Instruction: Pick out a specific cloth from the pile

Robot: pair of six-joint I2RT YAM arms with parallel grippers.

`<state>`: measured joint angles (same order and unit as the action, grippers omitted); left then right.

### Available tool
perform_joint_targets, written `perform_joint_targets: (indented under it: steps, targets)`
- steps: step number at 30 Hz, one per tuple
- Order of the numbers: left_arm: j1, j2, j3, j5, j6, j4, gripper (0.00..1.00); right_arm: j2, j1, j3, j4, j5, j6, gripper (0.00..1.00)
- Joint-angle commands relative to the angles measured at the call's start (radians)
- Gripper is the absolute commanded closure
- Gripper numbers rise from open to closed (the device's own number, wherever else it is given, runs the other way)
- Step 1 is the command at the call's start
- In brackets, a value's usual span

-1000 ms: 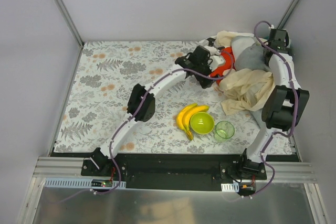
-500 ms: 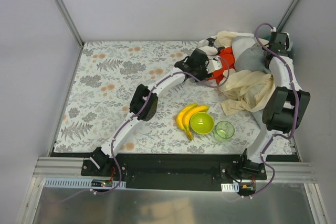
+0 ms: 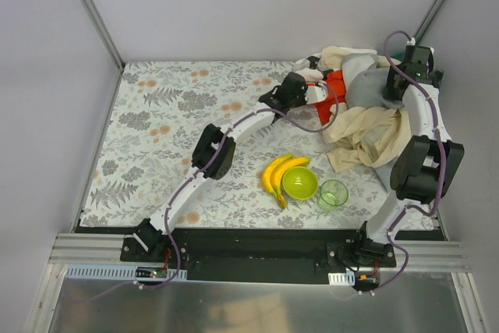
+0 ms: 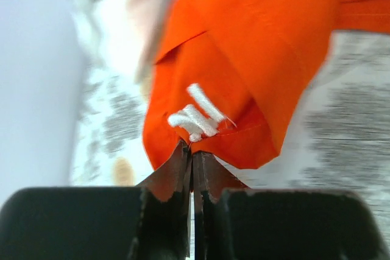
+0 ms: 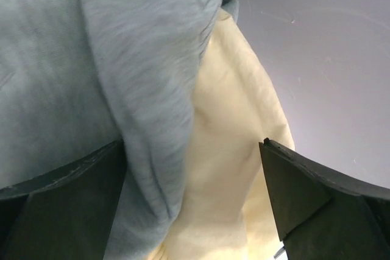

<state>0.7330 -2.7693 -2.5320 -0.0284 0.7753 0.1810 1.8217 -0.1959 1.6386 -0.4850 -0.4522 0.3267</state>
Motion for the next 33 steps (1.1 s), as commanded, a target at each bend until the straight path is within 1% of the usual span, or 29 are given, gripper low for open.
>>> perform_joint_targets:
  steps: [1, 4, 6, 8, 10, 12, 15, 16, 17, 19, 21, 22, 24, 27, 28, 30, 33]
  targets:
    - [-0.082, 0.264, -0.028, -0.211, 0.146, -0.299, 1.00, -0.143, 0.067, 0.006, -0.044, 0.046, -0.046, 0.01]
    - [-0.121, 0.419, -0.030, -0.226, 0.319, -0.382, 1.00, -0.211, 0.131, -0.067, 0.000, 0.079, -0.037, 0.01]
    - [-0.151, 0.523, -0.036, -0.217, 0.456, -0.428, 1.00, -0.234, 0.148, -0.108, 0.040, 0.116, -0.050, 0.01]
    - [-0.188, 0.620, -0.066, -0.206, 0.580, -0.478, 1.00, -0.220, 0.136, -0.096, 0.016, 0.106, -0.084, 0.01]
    - [-0.245, 0.703, -0.122, -0.186, 0.668, -0.491, 1.00, -0.203, 0.131, -0.069, -0.021, 0.089, -0.100, 0.01]
    - [-0.294, 0.804, -0.134, -0.150, 0.720, -0.488, 1.00, -0.211, 0.131, -0.068, -0.023, 0.108, -0.109, 0.01]
    - [-0.386, 0.957, -0.099, -0.156, 0.684, -0.401, 1.00, -0.242, 0.138, -0.069, -0.023, 0.147, -0.136, 0.01]
    - [-0.423, 0.996, -0.064, -0.165, 0.667, -0.390, 1.00, -0.252, 0.144, -0.071, -0.024, 0.150, -0.140, 0.01]
    - [-0.472, 1.039, -0.015, -0.172, 0.618, -0.387, 1.00, -0.262, 0.150, -0.071, -0.026, 0.155, -0.140, 0.01]
    - [-0.558, 1.114, 0.088, -0.186, 0.523, -0.318, 1.00, -0.285, 0.173, -0.082, -0.021, 0.155, -0.135, 0.00]
    - [-0.607, 1.174, 0.197, -0.211, 0.455, -0.250, 1.00, -0.309, 0.194, -0.092, -0.012, 0.155, -0.130, 0.01]
    - [-0.616, 1.198, 0.270, -0.232, 0.440, -0.235, 1.00, -0.317, 0.194, -0.097, -0.012, 0.152, -0.127, 0.01]
    - [-0.616, 1.243, 0.404, -0.280, 0.427, -0.200, 1.00, -0.338, 0.236, -0.108, -0.012, 0.152, -0.117, 0.01]
    - [-0.629, 1.298, 0.576, -0.333, 0.357, -0.077, 1.00, -0.374, 0.272, -0.126, -0.001, 0.148, -0.103, 0.01]
    - [-0.639, 1.323, 0.655, -0.343, 0.335, -0.051, 1.00, -0.386, 0.283, -0.135, 0.003, 0.150, -0.101, 0.01]
    - [-0.658, 1.378, 0.833, -0.367, 0.314, -0.051, 1.00, -0.415, 0.311, -0.152, 0.016, 0.145, -0.092, 0.01]
    - [-0.676, 1.459, 1.079, -0.396, 0.228, -0.020, 1.00, -0.459, 0.343, -0.189, 0.040, 0.135, -0.075, 0.01]
